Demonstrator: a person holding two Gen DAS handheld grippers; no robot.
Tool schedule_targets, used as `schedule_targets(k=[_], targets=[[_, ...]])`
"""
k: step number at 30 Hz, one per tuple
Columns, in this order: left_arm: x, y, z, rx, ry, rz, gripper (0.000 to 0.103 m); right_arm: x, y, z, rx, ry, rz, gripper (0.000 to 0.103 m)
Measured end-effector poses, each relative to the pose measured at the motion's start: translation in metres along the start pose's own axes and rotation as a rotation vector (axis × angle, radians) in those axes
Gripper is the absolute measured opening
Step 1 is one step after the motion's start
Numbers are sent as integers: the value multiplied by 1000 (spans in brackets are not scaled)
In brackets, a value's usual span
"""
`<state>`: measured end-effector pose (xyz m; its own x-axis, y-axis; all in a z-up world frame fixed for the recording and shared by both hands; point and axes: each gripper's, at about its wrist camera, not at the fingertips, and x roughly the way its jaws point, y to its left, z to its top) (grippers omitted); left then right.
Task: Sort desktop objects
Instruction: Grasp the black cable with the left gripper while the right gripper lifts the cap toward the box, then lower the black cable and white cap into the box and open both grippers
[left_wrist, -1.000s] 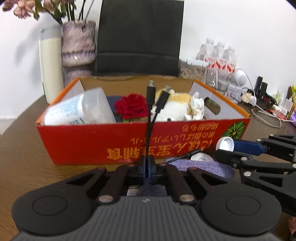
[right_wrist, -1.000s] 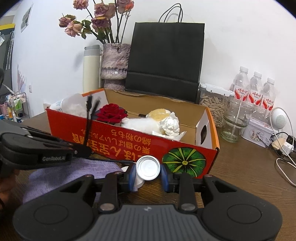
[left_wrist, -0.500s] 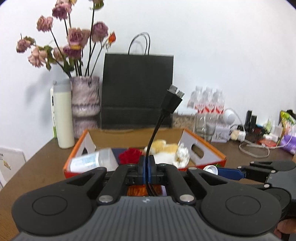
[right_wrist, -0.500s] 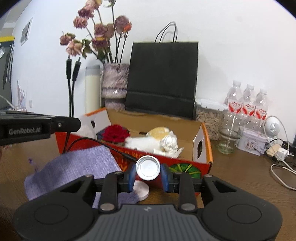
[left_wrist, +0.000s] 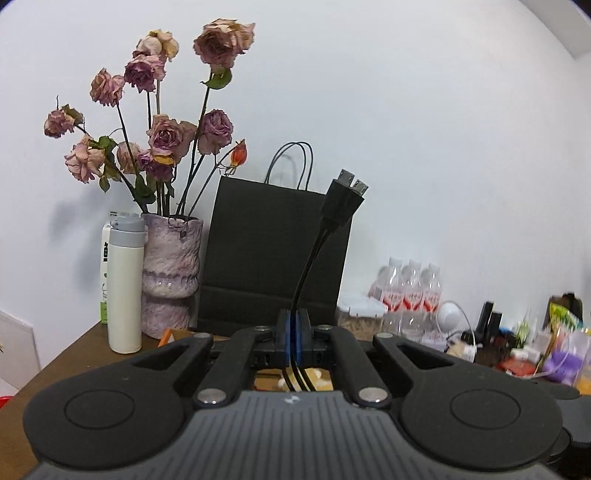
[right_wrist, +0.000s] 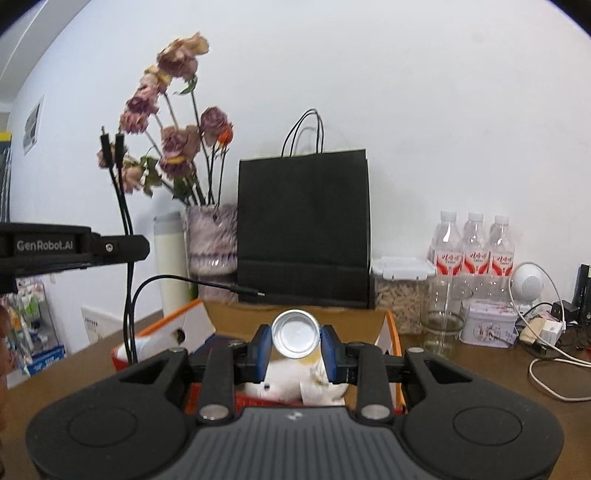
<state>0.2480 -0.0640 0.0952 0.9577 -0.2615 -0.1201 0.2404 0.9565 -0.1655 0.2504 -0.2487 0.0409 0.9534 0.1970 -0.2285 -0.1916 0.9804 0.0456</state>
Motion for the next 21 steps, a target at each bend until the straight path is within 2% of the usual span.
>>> schedule_targets(k=[5, 21], targets=[[25, 9, 0, -29, 31, -16, 3, 23, -2, 6, 23, -2, -1, 28], [100, 34, -6, -51, 77, 4, 3, 100, -9, 2, 18, 67, -8, 28]])
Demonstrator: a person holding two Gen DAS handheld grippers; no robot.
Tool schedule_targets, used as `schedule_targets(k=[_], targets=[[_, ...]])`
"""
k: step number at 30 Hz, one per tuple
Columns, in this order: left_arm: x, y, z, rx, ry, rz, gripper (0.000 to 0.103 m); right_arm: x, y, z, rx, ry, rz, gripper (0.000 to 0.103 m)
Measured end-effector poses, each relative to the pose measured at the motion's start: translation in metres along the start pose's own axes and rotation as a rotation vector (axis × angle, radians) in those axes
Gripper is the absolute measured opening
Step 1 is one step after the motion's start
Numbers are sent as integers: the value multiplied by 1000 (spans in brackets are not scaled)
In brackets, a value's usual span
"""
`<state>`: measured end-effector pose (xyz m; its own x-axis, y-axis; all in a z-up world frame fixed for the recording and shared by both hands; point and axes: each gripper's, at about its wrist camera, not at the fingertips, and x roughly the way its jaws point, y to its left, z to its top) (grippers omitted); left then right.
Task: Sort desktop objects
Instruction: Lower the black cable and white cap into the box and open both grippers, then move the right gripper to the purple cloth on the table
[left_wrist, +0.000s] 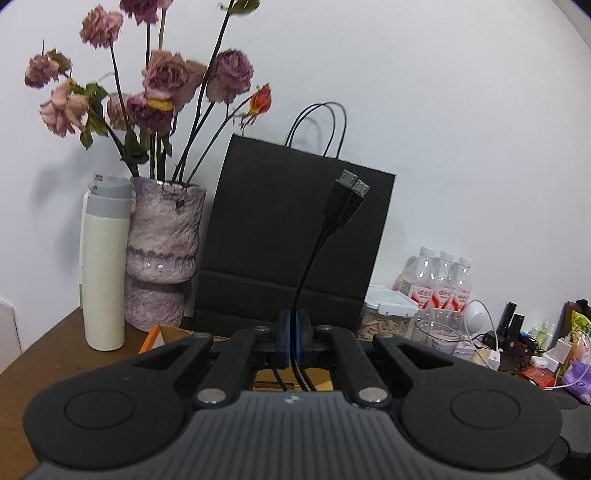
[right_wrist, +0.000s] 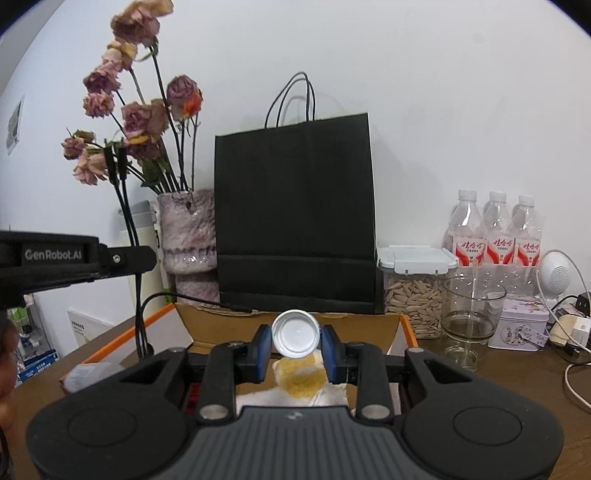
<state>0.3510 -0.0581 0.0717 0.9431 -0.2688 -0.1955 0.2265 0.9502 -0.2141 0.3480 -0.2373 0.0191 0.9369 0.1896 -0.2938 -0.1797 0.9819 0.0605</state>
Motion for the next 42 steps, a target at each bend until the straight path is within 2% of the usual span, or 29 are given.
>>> schedule_targets(k=[4, 10, 14, 23, 24, 25, 26, 27, 28, 29, 31, 32, 33, 37, 42], targets=[[25, 3, -5, -8, 61, 4, 3, 18, -3, -4, -12, 29, -6, 28], [55, -4, -24, 72, 163, 31, 3, 41, -13, -14, -18, 81, -20, 28], [61, -8, -35, 110, 192, 32, 3, 49, -18, -20, -8, 111, -22, 28], [60, -14, -42, 161, 202, 41, 5, 45, -15, -24, -16, 119, -19, 28], [59, -15, -43, 168, 200, 41, 10, 45, -15, -24, -13, 117, -20, 30], [58, -16, -44, 175, 198, 47, 14, 44, -16, -24, -9, 118, -20, 40], [58, -16, -44, 178, 193, 54, 34, 44, -16, -25, -9, 116, -21, 46], [57, -16, -44, 179, 183, 62, 60, 43, -15, -25, -13, 113, -25, 61], [55, -16, -45, 179, 168, 71, 68, 42, -15, -26, -19, 109, -30, 72], [53, -16, -45, 182, 152, 79, 77, 41, -14, -26, -26, 103, -33, 76], [50, -17, -45, 194, 133, 89, 80, 38, -12, -25, -33, 91, -33, 85], [49, -17, -45, 189, 126, 90, 89, 37, -12, -25, -34, 87, -29, 90], [48, -17, -45, 183, 118, 91, 102, 36, -11, -25, -34, 84, -26, 93], [41, -17, -48, 186, 78, 80, 103, 35, -10, -26, -38, 80, -34, 103], [26, -17, -52, 196, 42, 90, 103, 28, -4, -28, -51, 68, -31, 103]])
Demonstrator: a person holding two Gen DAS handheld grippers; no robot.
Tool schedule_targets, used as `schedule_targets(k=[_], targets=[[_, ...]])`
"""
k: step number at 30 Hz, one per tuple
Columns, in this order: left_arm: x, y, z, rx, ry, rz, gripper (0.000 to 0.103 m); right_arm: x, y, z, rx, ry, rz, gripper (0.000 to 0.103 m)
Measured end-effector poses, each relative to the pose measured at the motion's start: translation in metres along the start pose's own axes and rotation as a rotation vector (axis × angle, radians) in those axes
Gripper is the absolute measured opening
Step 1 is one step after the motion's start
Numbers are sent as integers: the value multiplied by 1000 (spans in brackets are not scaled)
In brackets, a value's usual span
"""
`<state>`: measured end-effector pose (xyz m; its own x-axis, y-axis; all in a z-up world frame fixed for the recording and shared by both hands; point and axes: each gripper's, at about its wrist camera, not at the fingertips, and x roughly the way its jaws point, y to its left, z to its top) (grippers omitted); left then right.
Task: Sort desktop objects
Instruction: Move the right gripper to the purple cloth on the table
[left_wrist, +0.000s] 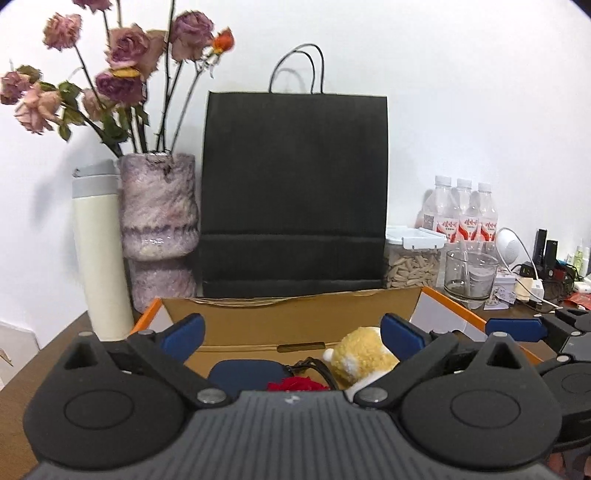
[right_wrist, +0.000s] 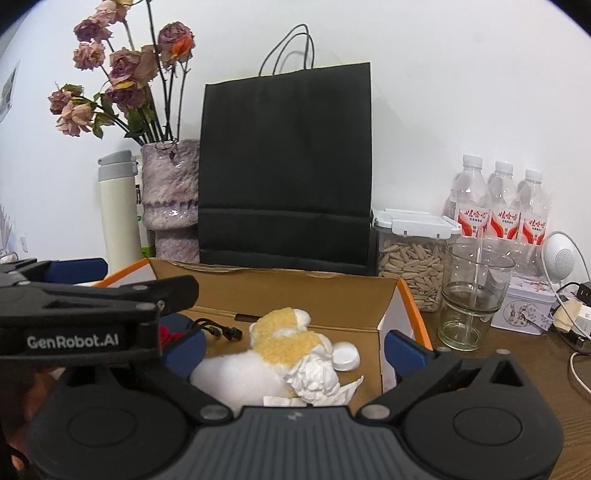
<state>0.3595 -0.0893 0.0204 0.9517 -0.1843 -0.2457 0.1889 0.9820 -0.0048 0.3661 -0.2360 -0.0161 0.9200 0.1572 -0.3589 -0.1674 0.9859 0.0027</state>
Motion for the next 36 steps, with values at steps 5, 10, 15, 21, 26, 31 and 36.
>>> schedule_targets(k=[5, 10, 15, 21, 26, 31, 36], targets=[[-23, 9, -5, -44, -33, 22, 103, -18, 8, -6, -29, -34, -7, 103], [-48, 13, -12, -48, -57, 47, 103, -44, 12, -15, -38, -61, -14, 103], [-77, 17, -24, -36, -51, 66, 103, -71, 16, -25, -50, -64, -6, 103], [-105, 26, -38, -29, -17, 83, 103, -97, 27, -42, -67, 3, 52, 103], [-122, 34, -46, -22, 10, 103, 103, -114, 46, -57, -116, 75, 99, 103], [-136, 43, -53, -29, 47, 106, 103, -121, 60, -66, -131, 144, 119, 103], [-145, 50, -58, -31, 81, 108, 103, -124, 64, -72, -110, 195, 144, 103]])
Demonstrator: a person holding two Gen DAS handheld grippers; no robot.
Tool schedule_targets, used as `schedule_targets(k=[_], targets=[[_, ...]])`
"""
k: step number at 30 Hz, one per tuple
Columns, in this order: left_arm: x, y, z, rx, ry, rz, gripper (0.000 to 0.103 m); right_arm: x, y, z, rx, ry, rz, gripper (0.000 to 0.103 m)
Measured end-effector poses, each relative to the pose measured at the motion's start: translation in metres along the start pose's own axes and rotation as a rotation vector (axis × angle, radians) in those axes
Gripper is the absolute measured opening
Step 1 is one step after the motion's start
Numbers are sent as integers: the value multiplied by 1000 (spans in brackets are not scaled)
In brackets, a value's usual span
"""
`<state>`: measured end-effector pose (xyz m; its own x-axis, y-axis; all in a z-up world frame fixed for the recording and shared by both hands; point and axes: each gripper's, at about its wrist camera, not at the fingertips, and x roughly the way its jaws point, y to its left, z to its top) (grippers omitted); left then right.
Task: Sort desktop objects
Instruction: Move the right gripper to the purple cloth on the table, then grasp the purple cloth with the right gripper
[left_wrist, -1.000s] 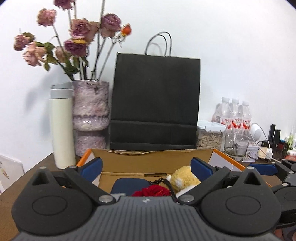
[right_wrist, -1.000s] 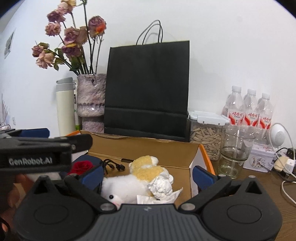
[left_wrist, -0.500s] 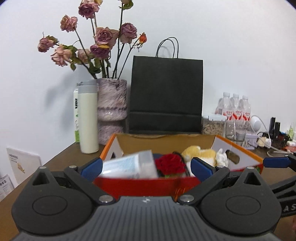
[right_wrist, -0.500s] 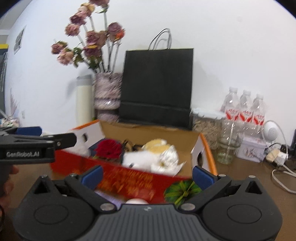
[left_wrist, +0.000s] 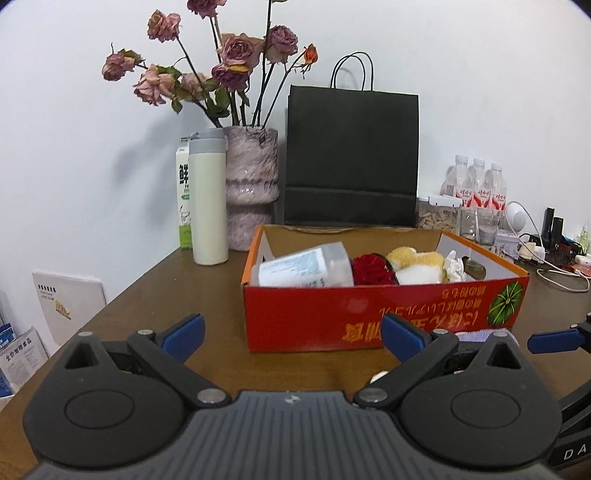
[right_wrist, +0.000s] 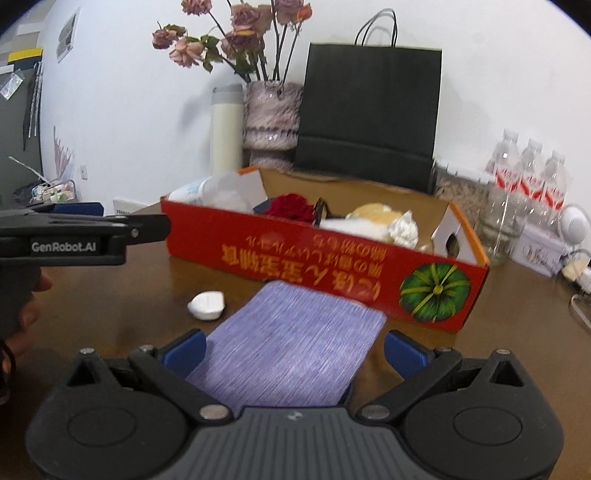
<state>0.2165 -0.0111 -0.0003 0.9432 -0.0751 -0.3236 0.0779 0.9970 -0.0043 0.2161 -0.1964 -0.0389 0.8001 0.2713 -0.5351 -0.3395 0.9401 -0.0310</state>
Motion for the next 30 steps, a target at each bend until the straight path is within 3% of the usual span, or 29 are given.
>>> schedule_targets(k=[10, 20, 23, 25, 30], targets=[[-1, -4, -3, 28, 31, -29, 103, 2, 9, -3, -27, 34, -2, 100], [1, -7, -4, 39, 46, -35, 103, 1, 15, -4, -72, 32, 3, 71], [1, -6, -4, 41, 49, -33, 103, -2, 18, -4, -88, 19, 2, 58], [1, -6, -4, 42, 50, -33, 103, -3, 18, -4, -98, 11, -8, 43], [1, -7, -5, 45, 54, -33, 103, -6, 18, -3, -101, -5, 3, 24]])
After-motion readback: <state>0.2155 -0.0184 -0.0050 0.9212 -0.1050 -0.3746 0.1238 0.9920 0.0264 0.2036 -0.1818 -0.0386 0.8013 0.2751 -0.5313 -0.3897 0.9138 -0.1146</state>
